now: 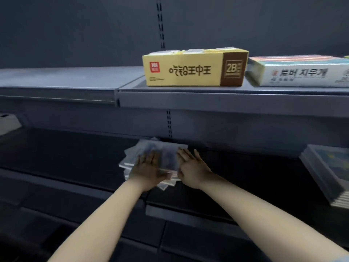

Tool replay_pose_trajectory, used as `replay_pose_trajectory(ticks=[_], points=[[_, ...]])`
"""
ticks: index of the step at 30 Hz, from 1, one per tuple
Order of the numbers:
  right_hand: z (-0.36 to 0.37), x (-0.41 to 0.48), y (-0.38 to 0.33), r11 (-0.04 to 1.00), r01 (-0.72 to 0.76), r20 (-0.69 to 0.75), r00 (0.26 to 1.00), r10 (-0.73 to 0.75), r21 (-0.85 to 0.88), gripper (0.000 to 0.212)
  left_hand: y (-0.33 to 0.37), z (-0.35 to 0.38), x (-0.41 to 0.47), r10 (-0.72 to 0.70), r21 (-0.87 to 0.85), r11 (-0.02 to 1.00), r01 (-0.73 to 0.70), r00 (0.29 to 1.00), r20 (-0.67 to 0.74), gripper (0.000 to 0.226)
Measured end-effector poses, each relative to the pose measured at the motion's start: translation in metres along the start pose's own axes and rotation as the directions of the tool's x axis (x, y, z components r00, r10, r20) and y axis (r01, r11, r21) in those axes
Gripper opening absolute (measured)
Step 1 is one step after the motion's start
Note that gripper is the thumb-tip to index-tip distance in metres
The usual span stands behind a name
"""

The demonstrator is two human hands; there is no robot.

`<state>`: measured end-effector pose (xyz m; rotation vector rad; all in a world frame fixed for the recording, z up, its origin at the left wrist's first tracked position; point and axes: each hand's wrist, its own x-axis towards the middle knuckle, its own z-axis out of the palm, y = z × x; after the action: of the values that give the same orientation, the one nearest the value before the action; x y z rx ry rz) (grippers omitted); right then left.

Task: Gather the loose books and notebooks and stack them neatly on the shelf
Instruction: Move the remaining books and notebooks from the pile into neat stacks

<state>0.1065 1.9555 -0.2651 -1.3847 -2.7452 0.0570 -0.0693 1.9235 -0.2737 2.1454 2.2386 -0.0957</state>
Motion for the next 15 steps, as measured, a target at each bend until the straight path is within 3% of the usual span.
replay_pose_trajectory(ticks=[4, 10, 15], points=[[0.015, 0.018, -0.028, 0.999, -0.007, 0.054, 0.999, 0.004, 0.054, 0.069, -0.015, 0.016, -0.01, -0.065, -0.041, 0.997, 0.064, 0.998, -0.001, 0.086], [0.017, 0.033, -0.028, 0.997, 0.007, 0.115, 0.993, 0.001, -0.072, 0.055, -0.013, 0.021, -0.01, -0.07, 0.01, 0.997, 0.071, 0.994, -0.08, 0.078], [0.015, 0.015, -0.014, 0.982, 0.107, 0.035, 0.994, -0.103, -0.159, 0.053, -0.021, 0.01, -0.022, -0.036, 0.042, 0.998, 0.042, 0.991, -0.132, 0.079]])
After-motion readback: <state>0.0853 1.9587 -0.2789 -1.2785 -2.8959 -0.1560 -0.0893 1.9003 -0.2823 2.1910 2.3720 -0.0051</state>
